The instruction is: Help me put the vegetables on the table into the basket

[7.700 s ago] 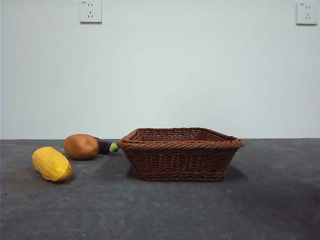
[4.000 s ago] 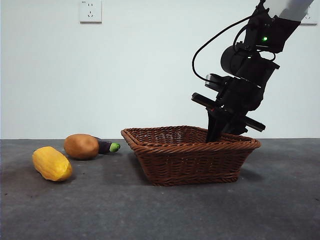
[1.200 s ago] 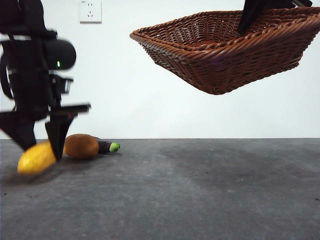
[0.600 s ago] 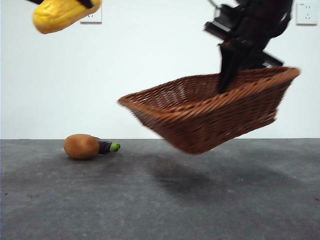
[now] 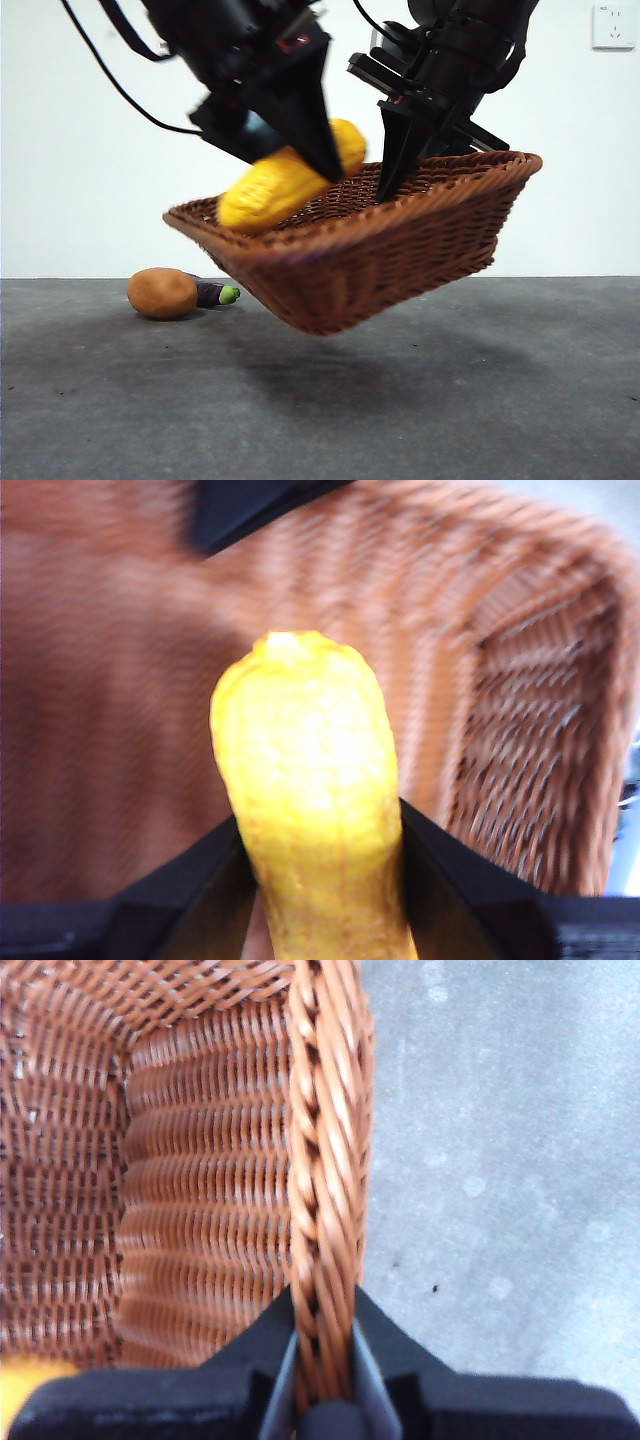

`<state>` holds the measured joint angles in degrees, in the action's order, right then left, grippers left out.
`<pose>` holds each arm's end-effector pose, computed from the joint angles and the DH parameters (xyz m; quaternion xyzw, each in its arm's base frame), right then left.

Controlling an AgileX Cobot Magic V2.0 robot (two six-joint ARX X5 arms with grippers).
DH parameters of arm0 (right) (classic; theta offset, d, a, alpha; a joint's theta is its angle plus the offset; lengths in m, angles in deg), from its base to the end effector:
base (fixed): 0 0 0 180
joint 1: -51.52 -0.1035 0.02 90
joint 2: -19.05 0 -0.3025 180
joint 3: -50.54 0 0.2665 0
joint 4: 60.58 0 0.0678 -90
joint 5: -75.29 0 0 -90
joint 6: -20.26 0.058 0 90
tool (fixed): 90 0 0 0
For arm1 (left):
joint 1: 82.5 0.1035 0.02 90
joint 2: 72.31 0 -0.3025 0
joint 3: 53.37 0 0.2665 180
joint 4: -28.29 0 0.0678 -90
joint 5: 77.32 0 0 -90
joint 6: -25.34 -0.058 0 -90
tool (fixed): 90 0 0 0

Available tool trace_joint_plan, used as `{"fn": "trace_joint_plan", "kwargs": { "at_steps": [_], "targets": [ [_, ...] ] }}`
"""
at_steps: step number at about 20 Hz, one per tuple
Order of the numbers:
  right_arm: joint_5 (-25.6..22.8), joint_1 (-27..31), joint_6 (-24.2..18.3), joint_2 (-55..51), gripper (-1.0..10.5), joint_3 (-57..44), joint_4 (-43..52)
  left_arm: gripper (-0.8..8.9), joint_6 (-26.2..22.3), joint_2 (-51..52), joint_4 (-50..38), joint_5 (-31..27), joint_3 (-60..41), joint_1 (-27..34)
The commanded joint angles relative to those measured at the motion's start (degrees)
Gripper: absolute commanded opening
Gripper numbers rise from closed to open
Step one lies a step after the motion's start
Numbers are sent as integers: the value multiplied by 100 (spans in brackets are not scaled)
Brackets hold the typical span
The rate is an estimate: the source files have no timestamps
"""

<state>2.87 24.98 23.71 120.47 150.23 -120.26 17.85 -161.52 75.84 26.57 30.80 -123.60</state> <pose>0.3547 0.1967 0.2839 -0.0159 0.5185 0.3075 0.7977 0.2596 -0.2450 0.2840 0.1559 0.4026 -0.4411 0.7868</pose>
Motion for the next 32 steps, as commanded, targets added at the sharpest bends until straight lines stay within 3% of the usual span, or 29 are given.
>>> {"fn": "trace_joint_plan", "kwargs": {
  "at_steps": [1, 7, 8, 10, 11, 20, 23, 26, 29, 32],
  "targets": [
    [66, -7, 57, -2, -12, 28, 90, -8, 2, -149, -295, 151, -37, -205],
    [345, -7, 76, -2, -12, 28, 201, 3, 151, -463, -35, 157, -37, -383],
    [345, -7, 79, -2, -12, 28, 199, 58, 149, -501, 20, 155, -37, -383],
    [343, -7, 76, -2, -12, 26, 184, 349, 151, -505, -4, 199, -37, -398],
    [343, -7, 76, -2, -12, 28, 170, 385, 151, -503, -15, 280, -37, -398],
    [321, 98, 52, -7, -12, 28, 214, 386, 308, -7, 323, 181, 214, -181],
    [339, 428, 48, -92, -12, 28, 208, 386, 647, 629, 452, -549, 254, 245],
    [343, 833, 28, -470, -12, 28, 254, 386, 1360, 1185, 494, -1314, 254, 1099],
    [343, 1163, -68, -903, -12, 28, 249, 386, 1786, 1095, 483, -1329, 254, 2046],
    [348, 1303, -140, -1252, -12, 28, 249, 415, 2277, 610, 142, -1327, 256, 2601]
  ]
}}
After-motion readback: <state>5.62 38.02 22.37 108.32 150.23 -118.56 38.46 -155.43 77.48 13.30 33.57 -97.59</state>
